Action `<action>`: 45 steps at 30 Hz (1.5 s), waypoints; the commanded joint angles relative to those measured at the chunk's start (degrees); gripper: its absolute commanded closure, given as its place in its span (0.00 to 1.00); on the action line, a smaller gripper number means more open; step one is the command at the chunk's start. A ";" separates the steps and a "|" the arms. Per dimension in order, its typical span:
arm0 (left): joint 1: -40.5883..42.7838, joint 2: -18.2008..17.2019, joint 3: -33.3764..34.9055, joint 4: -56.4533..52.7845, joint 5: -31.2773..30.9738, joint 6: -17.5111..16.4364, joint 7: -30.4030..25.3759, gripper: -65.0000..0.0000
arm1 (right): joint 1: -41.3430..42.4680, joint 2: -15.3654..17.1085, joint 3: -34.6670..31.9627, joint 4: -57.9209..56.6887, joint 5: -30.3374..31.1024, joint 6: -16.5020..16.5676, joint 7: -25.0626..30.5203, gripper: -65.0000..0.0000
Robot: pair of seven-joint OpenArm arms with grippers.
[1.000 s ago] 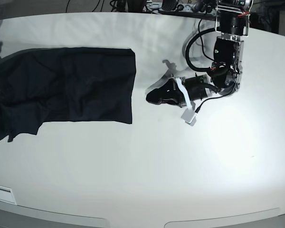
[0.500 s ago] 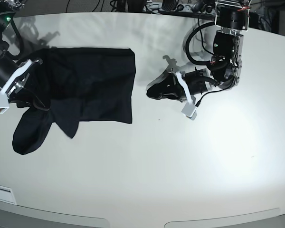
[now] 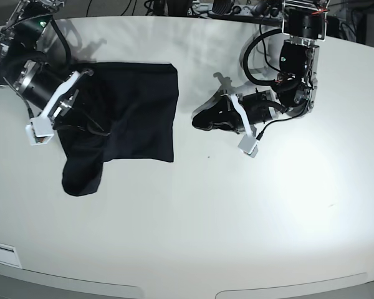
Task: Fold the T-shirt properly
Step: 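Grasp the other strip end with the right gripper and fold it over, then press and tuck the folded bundle edges with both grippers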
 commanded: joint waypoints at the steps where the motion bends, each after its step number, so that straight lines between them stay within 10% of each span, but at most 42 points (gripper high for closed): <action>1: -0.46 -0.17 -0.20 0.70 -1.09 -0.25 -0.22 1.00 | 0.48 -0.02 -1.27 0.70 1.25 0.32 2.08 1.00; 9: -0.48 -0.17 -0.20 0.70 -1.55 -0.25 -0.26 1.00 | 0.46 -3.04 -11.91 0.66 -10.62 0.32 7.10 1.00; 13: -0.52 -0.17 -0.22 0.70 -2.36 -0.25 -0.24 1.00 | 0.90 -3.28 -19.58 0.66 -11.91 0.32 9.99 0.39; 15: -0.66 -0.20 -0.22 0.70 -2.36 -0.25 -0.44 1.00 | 2.47 -3.23 -24.26 0.79 -11.10 0.32 8.28 0.31; 20: -0.98 -0.87 -0.22 0.70 -2.34 -0.25 -0.44 1.00 | 7.98 -3.19 -28.41 5.62 -10.80 0.32 1.25 0.31; 31: -1.92 -9.27 -0.33 0.70 -1.95 -0.25 -1.36 1.00 | 2.43 3.91 -9.14 7.48 -22.29 -0.55 8.02 0.32; 39: -1.92 -9.51 -0.33 0.70 -2.01 -0.25 -2.14 1.00 | -3.82 4.04 -6.80 5.33 -29.75 -0.02 12.44 0.88; 45: -1.92 -9.51 -0.33 0.70 -1.99 -0.25 -2.78 1.00 | -5.77 4.00 -6.86 2.56 -24.98 0.20 13.75 0.96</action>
